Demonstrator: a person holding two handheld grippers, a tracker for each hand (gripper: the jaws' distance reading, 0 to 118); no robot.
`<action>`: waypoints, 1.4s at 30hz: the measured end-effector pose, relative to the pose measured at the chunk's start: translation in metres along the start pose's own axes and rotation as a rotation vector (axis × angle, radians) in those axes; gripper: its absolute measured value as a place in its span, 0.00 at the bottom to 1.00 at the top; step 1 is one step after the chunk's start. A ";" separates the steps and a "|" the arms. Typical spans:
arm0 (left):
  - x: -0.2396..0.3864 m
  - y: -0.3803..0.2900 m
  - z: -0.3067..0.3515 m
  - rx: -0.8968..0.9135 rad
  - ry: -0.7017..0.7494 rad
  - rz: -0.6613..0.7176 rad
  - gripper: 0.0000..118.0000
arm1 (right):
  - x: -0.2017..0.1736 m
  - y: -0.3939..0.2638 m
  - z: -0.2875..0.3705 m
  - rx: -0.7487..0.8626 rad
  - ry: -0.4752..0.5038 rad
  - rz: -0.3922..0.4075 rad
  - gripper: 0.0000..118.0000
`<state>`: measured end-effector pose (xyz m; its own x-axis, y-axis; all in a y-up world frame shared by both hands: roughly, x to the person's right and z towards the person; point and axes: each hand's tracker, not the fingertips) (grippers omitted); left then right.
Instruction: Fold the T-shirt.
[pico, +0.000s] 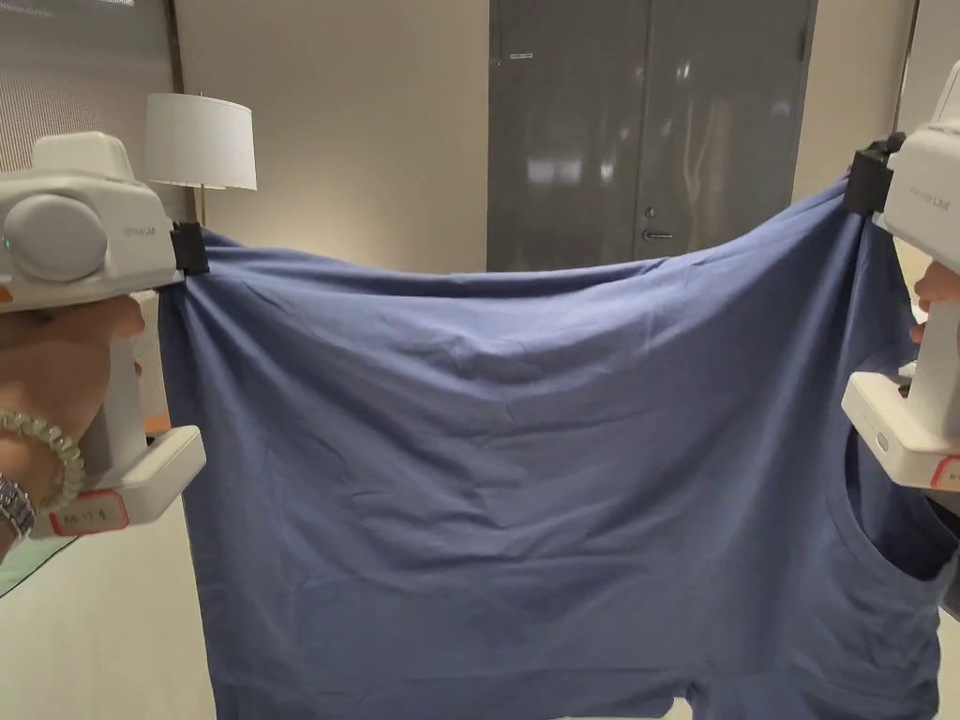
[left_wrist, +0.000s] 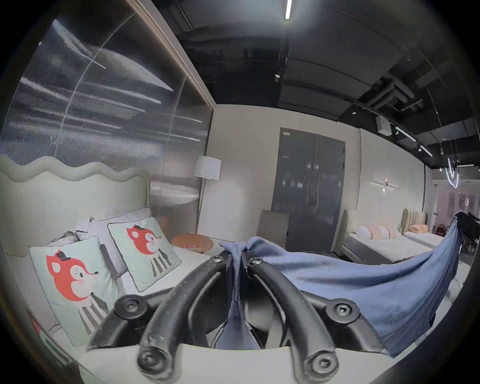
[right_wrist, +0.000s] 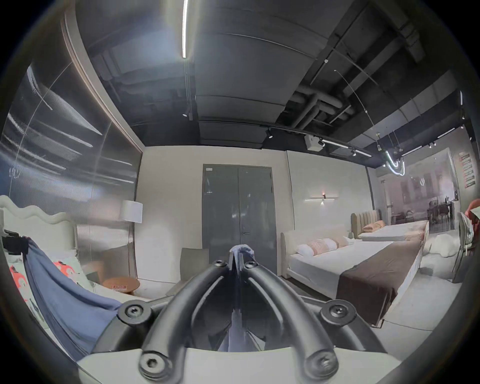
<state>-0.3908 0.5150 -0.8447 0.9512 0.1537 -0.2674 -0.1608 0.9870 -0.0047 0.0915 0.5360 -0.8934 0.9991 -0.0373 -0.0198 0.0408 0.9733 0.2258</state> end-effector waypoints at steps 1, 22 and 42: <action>0.000 0.001 -0.007 0.005 0.002 0.007 0.02 | -0.002 -0.001 -0.007 0.011 0.001 0.012 0.03; -0.004 -0.051 -0.040 -0.038 0.006 0.016 0.02 | -0.004 -0.067 -0.029 -0.094 0.043 0.030 0.03; -0.041 -0.153 0.165 -0.243 -0.063 -0.003 0.02 | 0.050 -0.133 0.213 -0.321 0.122 -0.010 0.03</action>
<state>-0.3623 0.3656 -0.6744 0.9652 0.1608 -0.2060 -0.2089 0.9483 -0.2388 0.1379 0.3564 -0.7169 0.9892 -0.0382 -0.1415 0.0252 0.9954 -0.0921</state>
